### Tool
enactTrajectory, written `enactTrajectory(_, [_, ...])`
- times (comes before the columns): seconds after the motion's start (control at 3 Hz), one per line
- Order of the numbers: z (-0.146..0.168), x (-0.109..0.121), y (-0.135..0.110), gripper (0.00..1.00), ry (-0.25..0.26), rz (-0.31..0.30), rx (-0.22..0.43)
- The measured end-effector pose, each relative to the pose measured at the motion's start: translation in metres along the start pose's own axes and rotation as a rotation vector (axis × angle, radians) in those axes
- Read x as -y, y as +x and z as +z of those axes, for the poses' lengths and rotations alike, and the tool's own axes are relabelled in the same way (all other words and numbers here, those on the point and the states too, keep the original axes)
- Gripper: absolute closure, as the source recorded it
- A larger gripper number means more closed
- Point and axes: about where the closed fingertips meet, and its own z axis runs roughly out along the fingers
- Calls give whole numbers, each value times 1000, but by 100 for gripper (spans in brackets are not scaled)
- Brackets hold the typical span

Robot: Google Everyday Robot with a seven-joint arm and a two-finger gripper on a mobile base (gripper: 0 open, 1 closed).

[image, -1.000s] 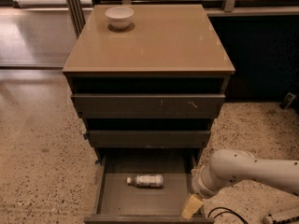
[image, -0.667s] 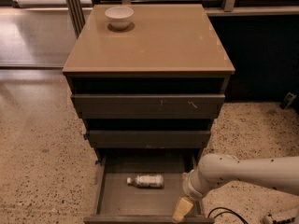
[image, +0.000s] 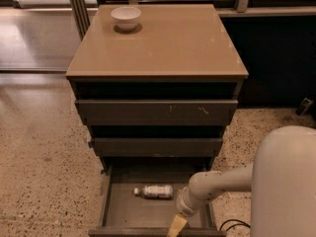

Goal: Pick blue plastic bottle from bottom drawer and place on counter

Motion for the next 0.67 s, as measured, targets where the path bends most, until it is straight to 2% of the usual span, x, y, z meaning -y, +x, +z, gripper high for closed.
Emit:
enactTrajectory(0.33, [1,0,0,0,-2,1,2])
enactTrajectory(0.67, [23,7,-3,0,5,6,26])
